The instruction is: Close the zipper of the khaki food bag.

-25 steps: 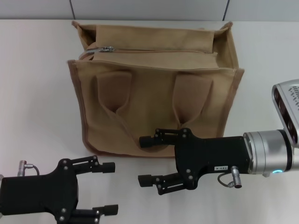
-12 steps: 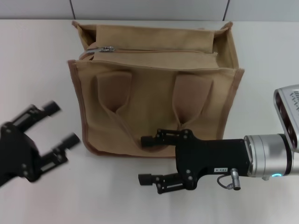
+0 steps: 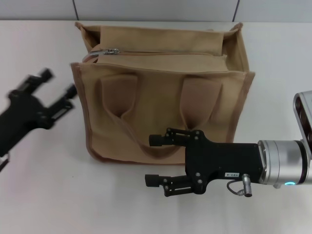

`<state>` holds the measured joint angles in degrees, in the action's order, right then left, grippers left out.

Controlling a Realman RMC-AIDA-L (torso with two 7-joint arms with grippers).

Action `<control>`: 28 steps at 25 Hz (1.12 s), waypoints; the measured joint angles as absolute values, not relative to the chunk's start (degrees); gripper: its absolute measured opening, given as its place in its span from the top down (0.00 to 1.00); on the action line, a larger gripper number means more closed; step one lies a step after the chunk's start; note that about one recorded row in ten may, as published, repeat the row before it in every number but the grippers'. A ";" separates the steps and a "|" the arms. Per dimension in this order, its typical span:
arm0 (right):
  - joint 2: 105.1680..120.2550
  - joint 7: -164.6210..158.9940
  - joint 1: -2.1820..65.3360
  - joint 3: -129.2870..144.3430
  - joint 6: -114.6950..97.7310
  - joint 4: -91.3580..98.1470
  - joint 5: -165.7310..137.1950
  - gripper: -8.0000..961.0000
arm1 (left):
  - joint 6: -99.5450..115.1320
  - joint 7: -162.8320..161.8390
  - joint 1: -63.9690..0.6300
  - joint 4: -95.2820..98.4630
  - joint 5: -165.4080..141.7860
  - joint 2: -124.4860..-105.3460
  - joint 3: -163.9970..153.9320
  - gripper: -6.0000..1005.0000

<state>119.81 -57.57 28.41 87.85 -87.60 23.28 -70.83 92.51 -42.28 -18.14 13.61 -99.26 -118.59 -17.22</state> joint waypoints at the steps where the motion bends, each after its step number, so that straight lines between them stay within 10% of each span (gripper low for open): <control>1: 119.86 -57.57 28.34 87.87 -87.52 22.88 -70.83 0.13 | 89.69 -42.07 -19.53 13.60 -100.38 -118.63 -19.02 0.22; 28: 119.88 -57.55 28.57 87.67 -87.20 22.30 -69.53 0.13 | 93.65 -37.13 -22.18 8.17 -93.22 -119.02 -18.09 0.25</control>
